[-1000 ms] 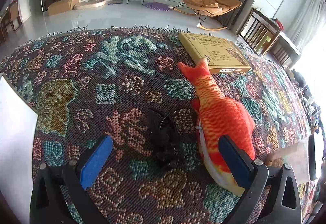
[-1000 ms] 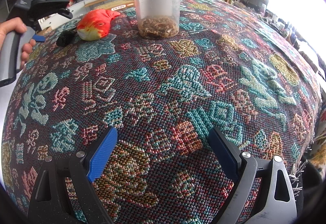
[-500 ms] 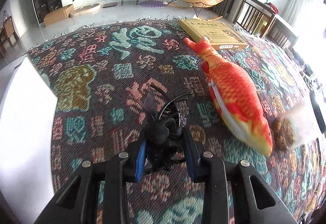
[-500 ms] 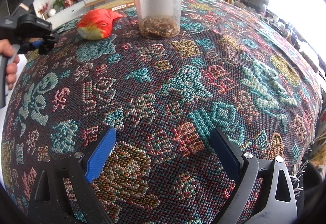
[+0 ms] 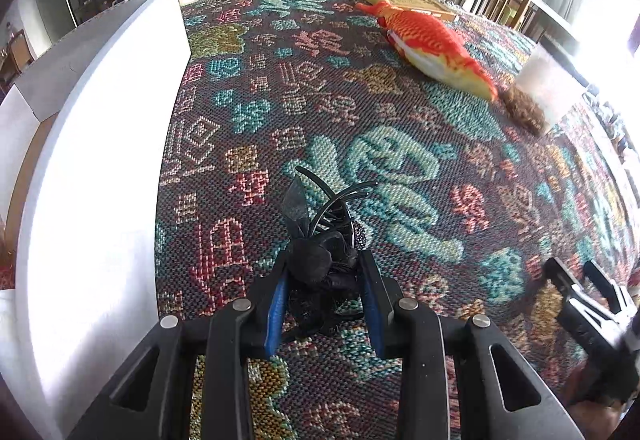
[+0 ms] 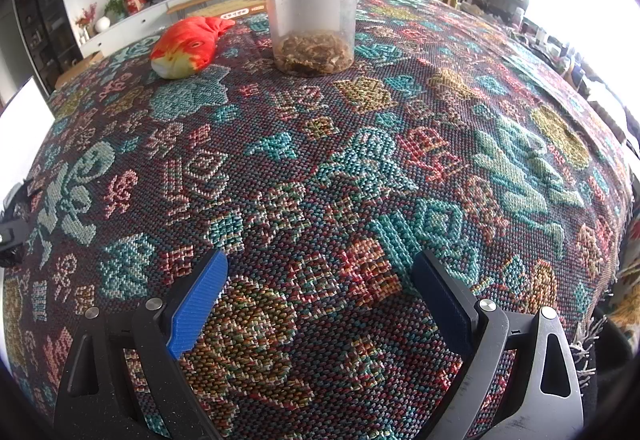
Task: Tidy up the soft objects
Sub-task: 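Grasp the orange fish plush with the right gripper while the left gripper holds the black accessory, then lift the fish plush and black accessory toward the white box with both grippers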
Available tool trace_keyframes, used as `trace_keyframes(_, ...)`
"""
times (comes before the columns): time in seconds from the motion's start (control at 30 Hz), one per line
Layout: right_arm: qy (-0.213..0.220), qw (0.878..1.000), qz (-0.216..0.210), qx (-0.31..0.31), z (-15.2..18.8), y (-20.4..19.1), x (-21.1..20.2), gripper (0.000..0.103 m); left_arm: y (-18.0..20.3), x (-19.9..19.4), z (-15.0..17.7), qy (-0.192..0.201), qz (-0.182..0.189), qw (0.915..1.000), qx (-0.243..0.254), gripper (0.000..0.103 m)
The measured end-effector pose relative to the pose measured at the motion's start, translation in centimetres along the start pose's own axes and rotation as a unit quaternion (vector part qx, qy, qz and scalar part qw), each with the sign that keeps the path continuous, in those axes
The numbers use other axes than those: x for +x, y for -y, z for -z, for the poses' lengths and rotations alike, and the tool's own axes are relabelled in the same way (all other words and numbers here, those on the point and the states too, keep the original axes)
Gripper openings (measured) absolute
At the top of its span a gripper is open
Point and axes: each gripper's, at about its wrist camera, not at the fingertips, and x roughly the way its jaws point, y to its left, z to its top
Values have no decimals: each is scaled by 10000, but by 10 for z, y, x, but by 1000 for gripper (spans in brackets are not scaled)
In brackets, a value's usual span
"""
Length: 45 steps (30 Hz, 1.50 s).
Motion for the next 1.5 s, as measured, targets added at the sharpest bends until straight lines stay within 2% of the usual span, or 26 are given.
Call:
trace_keyframes(0.07,1,10000,-1,1,0,0,0,96,-3,11,4,103,-54,9999,-18,38)
trace_keyframes(0.1,3,10000,0,1,0,0,0,96,-4,11,4,349,-37,9994,-55,51)
trace_keyframes(0.13,5,10000,1,1,-1,0,1,96,-5,13,4,429,-147,9989,-123,64)
trace_keyframes(0.17,1,10000,0,2,0,0,0,96,-5,17,2,371,-264,9987,-211,92)
trace_keyframes(0.2,3,10000,1,2,0,0,0,96,-7,21,2,338,-293,9985,-312,103)
trace_keyframes(0.27,7,10000,1,3,1,0,0,96,-9,23,4,458,-292,9976,-431,103)
trace_keyframes(0.37,7,10000,1,2,1,0,0,96,-2,25,9,615,-531,9966,-121,103)
trace_keyframes(0.43,9,10000,1,3,1,0,0,96,-4,24,13,764,-481,9957,-191,103)
trace_keyframes(0.77,-4,10000,-71,16,1,2,-1,96,-2,20,16,795,-552,9951,-206,103)
trace_keyframes(0.83,-6,9991,-364,209,-3,10,-3,95,-2,20,15,793,-555,9951,-211,103)
trace_keyframes(0.9,181,9923,-1036,660,-9,26,-12,95,-2,21,15,793,-555,9951,-213,103)
trace_keyframes(0.93,353,9885,-1242,789,-14,30,-17,95,-2,21,15,793,-555,9951,-211,103)
trace_keyframes(1.03,833,9870,-1351,272,-48,12,-23,95,-2,21,15,792,-557,9951,-212,103)
trace_keyframes(1.17,1044,9807,-1457,-778,-115,-38,-6,95,-2,21,15,793,-557,9951,-212,103)
trace_keyframes(1.33,610,9764,-1031,-1798,-175,-104,52,92,-2,22,14,794,-558,9951,-212,103)
trace_keyframes(1.4,440,9751,-933,-1963,-188,-121,74,92,-2,22,14,795,-558,9950,-214,103)
trace_keyframes(1.5,-42,9755,-936,-1992,-199,-134,110,92,-3,22,14,795,-555,9951,-215,103)
